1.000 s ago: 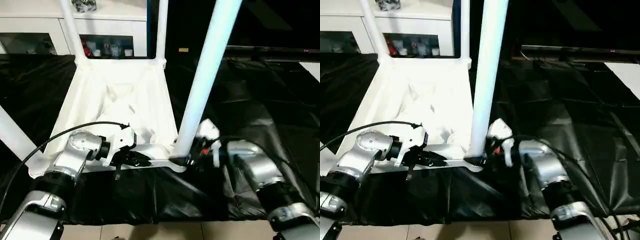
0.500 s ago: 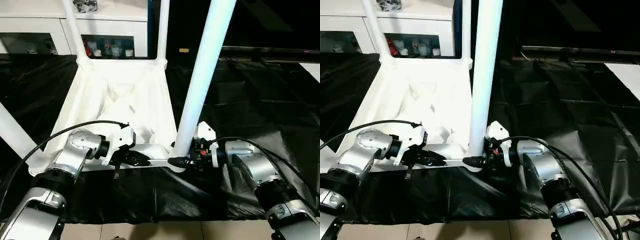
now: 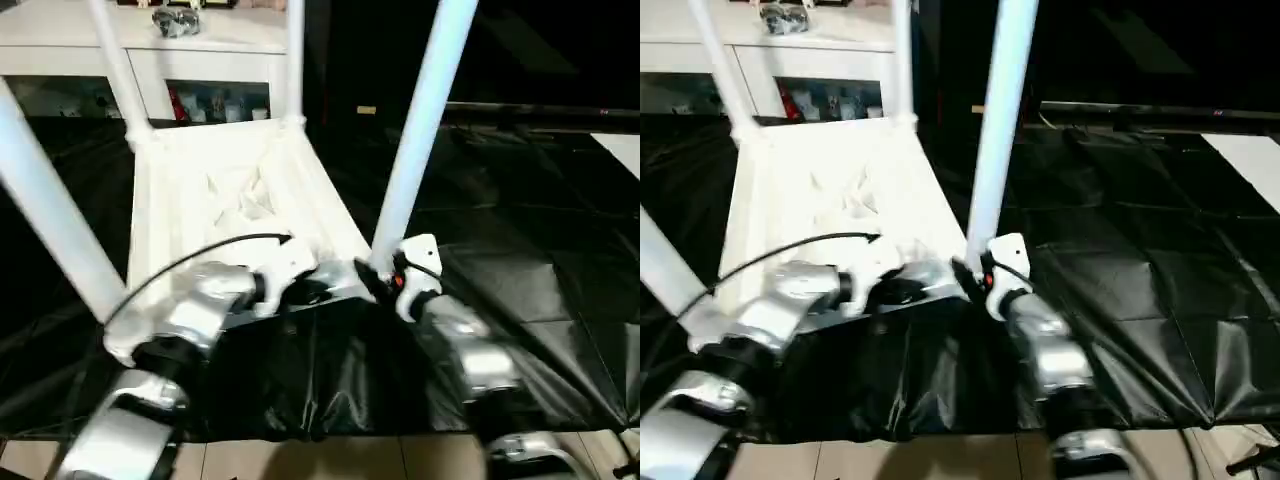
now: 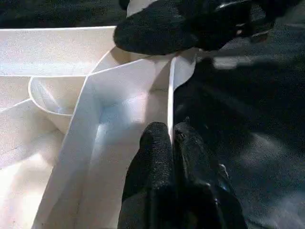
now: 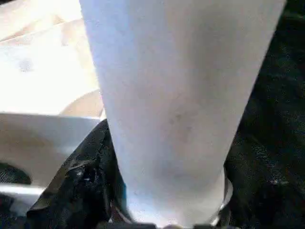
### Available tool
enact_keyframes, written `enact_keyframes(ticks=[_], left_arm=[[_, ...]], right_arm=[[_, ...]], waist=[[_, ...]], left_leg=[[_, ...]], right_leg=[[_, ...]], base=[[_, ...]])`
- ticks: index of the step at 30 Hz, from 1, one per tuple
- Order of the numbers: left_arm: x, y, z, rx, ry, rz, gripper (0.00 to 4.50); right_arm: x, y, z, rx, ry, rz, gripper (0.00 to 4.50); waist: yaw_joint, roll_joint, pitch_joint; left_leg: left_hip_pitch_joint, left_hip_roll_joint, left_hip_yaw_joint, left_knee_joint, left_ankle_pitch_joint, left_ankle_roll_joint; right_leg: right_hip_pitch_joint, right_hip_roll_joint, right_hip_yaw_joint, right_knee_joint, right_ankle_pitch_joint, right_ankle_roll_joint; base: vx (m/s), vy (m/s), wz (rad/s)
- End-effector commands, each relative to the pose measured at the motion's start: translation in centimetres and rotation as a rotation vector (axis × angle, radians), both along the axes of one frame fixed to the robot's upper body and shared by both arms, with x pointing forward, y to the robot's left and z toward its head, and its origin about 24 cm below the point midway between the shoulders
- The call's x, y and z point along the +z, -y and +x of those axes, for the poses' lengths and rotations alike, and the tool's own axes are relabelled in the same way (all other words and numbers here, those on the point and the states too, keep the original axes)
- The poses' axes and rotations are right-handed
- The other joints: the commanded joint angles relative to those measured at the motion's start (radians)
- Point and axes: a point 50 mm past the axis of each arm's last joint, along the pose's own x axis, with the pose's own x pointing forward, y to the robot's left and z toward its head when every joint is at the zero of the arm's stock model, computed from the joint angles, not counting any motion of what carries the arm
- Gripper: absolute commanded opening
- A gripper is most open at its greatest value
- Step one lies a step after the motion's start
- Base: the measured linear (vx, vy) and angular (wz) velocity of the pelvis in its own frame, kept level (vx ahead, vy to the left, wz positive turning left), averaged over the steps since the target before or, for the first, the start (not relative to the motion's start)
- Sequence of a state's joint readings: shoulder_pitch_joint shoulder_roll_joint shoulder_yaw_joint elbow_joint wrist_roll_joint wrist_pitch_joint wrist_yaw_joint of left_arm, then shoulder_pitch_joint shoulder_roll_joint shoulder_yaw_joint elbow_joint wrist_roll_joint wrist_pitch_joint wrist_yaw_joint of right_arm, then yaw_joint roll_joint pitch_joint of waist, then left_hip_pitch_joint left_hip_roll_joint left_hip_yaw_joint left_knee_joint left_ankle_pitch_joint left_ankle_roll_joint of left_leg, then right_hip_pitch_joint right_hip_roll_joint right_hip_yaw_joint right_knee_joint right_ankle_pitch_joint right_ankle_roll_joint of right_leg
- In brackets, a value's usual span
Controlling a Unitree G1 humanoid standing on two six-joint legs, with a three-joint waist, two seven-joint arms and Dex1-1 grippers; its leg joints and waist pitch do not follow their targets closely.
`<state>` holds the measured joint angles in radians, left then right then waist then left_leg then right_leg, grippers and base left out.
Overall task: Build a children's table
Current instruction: Rotate leg to tighten
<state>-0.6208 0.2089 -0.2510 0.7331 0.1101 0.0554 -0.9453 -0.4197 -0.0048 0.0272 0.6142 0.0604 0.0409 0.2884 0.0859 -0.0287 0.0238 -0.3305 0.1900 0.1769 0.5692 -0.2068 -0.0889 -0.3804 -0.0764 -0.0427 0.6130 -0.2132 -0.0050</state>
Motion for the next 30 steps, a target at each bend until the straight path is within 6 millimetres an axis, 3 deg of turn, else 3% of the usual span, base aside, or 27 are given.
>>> enact_keyframes(ticks=[1, 3, 8, 11, 15, 16, 20, 23, 30], left_arm=[[-2.2, 4.2, -1.9, -0.082, -0.086, -0.008, 0.00], [-2.1, 3.9, -1.8, -0.075, -0.076, -0.002, 0.00], [-1.9, 2.4, -1.9, -0.103, -0.076, -0.008, 0.00], [-1.9, 0.5, -2.3, -0.166, -0.105, 0.009, 0.00], [-1.7, -0.7, -2.7, -0.219, -0.127, 0.019, 0.00], [-1.4, -1.5, -2.9, -0.256, -0.138, 0.021, 0.00], [-0.9, -2.6, -3.0, -0.296, -0.150, 0.023, 0.00], [-0.3, -3.4, -3.1, -0.342, -0.163, 0.016, 0.00], [0.3, -4.5, -3.4, -0.417, -0.188, 0.046, 0.00]], right_arm=[[0.2, -6.0, -1.2, 0.210, 0.005, 0.031, 3.25], [0.7, -6.0, -1.1, 0.201, 0.038, 0.049, 3.39], [1.6, -3.5, -0.6, 0.239, 0.073, 0.085, 3.75], [2.2, -1.0, -0.8, 0.425, 0.088, 0.033, 3.85], [2.5, 0.5, -1.1, 0.557, 0.079, 0.005, 3.85], [2.7, 1.3, -1.5, 0.668, 0.055, -0.008, 3.85], [2.6, 2.2, -2.2, 0.825, 0.004, -0.037, 3.85], [2.5, 2.9, -2.7, 0.948, -0.046, -0.075, 3.70], [2.4, 3.2, -2.9, 1.070, -0.100, -0.135, 3.15]], waist=[[-0.005, 0.001, -0.025], [-0.006, 0.000, -0.026], [-0.005, 0.001, -0.028], [-0.003, -0.003, -0.031], [0.001, -0.005, -0.035], [0.001, -0.009, -0.037], [0.003, -0.007, -0.037], [0.007, -0.011, -0.036], [0.009, -0.015, -0.031]], left_leg=[[-0.006, 0.039, -0.016, -0.083, -0.259, -0.002], [-0.008, 0.039, -0.016, -0.082, -0.260, 0.002], [-0.010, 0.041, -0.015, -0.082, -0.247, 0.020], [-0.015, 0.042, -0.012, -0.075, -0.209, 0.046], [-0.015, 0.040, -0.007, -0.064, -0.099, 0.085], [-0.016, 0.038, -0.006, -0.060, -0.082, 0.099], [-0.015, 0.042, -0.002, -0.053, -0.041, 0.135], [-0.014, 0.044, -0.001, -0.053, -0.054, 0.137], [-0.010, 0.048, -0.002, -0.060, -0.107, 0.087]], right_leg=[[0.020, -0.069, 0.047, -0.099, -0.358, -0.118], [0.021, -0.069, 0.047, -0.099, -0.346, -0.119], [0.023, -0.069, 0.047, -0.096, -0.297, -0.134], [0.033, -0.067, 0.045, -0.086, -0.212, -0.159], [0.039, -0.067, 0.043, -0.069, -0.056, -0.202], [0.041, -0.065, 0.042, -0.063, -0.019, -0.218], [0.041, -0.060, 0.038, -0.052, 0.079, -0.255], [0.042, -0.063, 0.035, -0.052, 0.046, -0.265], [0.038, -0.067, 0.037, -0.060, -0.067, -0.253]], base=[[0.000, 0.000, 0.00], [0.000, 0.000, 0.00], [0.000, 0.000, 0.00], [0.000, 0.000, 0.00], [0.000, 0.000, 0.00], [0.000, 0.000, 0.00], [0.000, 0.000, 0.00], [0.000, 0.000, 0.00], [0.000, 0.000, 0.00]])
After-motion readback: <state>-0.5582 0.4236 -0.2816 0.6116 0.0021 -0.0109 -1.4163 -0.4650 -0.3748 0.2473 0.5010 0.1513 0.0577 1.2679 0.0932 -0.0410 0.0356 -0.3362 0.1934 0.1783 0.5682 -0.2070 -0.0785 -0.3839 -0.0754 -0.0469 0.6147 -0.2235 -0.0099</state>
